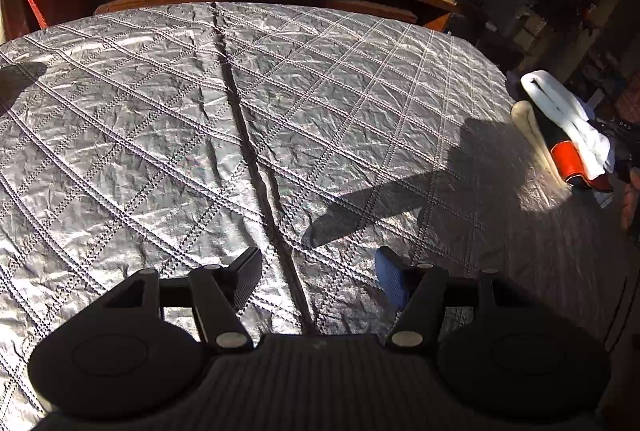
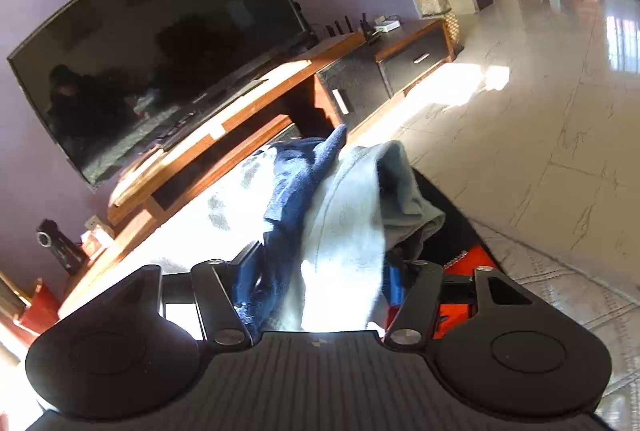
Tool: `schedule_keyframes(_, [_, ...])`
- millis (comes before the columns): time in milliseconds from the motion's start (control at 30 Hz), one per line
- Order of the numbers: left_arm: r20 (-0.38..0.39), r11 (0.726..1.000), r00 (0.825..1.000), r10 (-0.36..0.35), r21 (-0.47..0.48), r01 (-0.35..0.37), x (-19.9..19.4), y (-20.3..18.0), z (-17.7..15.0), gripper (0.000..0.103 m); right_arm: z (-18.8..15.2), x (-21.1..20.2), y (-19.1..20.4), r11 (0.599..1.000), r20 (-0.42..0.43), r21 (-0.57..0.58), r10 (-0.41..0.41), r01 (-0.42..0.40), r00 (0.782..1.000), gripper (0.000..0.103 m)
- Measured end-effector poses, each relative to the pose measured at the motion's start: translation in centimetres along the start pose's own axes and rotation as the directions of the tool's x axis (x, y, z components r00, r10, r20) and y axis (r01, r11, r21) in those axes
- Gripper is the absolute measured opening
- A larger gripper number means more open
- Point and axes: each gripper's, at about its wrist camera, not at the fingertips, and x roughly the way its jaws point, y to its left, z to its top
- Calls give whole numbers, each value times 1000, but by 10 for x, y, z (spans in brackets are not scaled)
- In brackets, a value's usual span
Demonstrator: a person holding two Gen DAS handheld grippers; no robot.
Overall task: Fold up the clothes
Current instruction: 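Carry the stack with the right tool onto the red-trimmed garment pile, then open the right tool to release the stack and pull back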
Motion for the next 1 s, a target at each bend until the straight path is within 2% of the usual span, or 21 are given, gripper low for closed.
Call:
schedule_keyframes(67, [-2, 1000, 1000, 0, 3, 0, -1, 0, 0, 66, 0, -9, 8, 992, 27, -86, -88, 90, 996, 80])
schedule_keyframes(133, [-1, 1000, 1000, -2, 11, 2, -2, -1, 0, 67, -6, -23, 22, 963, 90, -185, -182, 196, 979, 75])
schedule_keyframes(200, [3, 1000, 1000, -11, 25, 11, -5, -2, -1, 67, -11, -32, 39, 937, 159, -286, -162, 202, 974, 75])
schedule_keyframes(233, [2, 999, 1000, -15, 31, 15, -5, -3, -1, 68, -13, -35, 43, 932, 156, -300, -161, 202, 975, 77])
schedule_keyframes(267, [1, 999, 1000, -18, 35, 18, -6, -4, -1, 69, -16, -37, 45, 932, 140, -300, -168, 203, 976, 82])
schedule_keyframes(467, [7, 997, 999, -38, 64, 38, -11, -9, -2, 73, -29, -50, 56, 929, 45, -304, -207, 211, 977, 83])
schedule_keyframes(600, [-17, 996, 999, -36, 79, 37, -11, -14, -2, 80, -38, -59, 64, 927, -19, -306, -232, 215, 973, 84])
schedule_keyframes(733, [-43, 991, 998, -46, 124, 51, -16, -30, -3, 80, -48, -68, 71, 925, -82, -309, -256, 220, 963, 91])
schedule_keyframes(800, [-32, 987, 997, -65, 144, 69, -26, -41, -7, 81, -73, -92, 64, 935, -174, -288, -263, 206, 949, 91])
schedule_keyframes(900, [3, 985, 996, -84, 151, 83, -45, -56, -17, 87, -114, -134, 50, 951, -320, -258, -251, 171, 914, 91])
schedule_keyframes(933, [14, 986, 997, -81, 147, 78, -52, -63, -22, 88, -130, -151, 41, 956, -356, -248, -238, 155, 903, 91])
schedule_keyframes(1000, [24, 992, 998, -56, 117, 53, -70, -76, -36, 88, -155, -182, 28, 958, -384, -208, -265, 196, 885, 91])
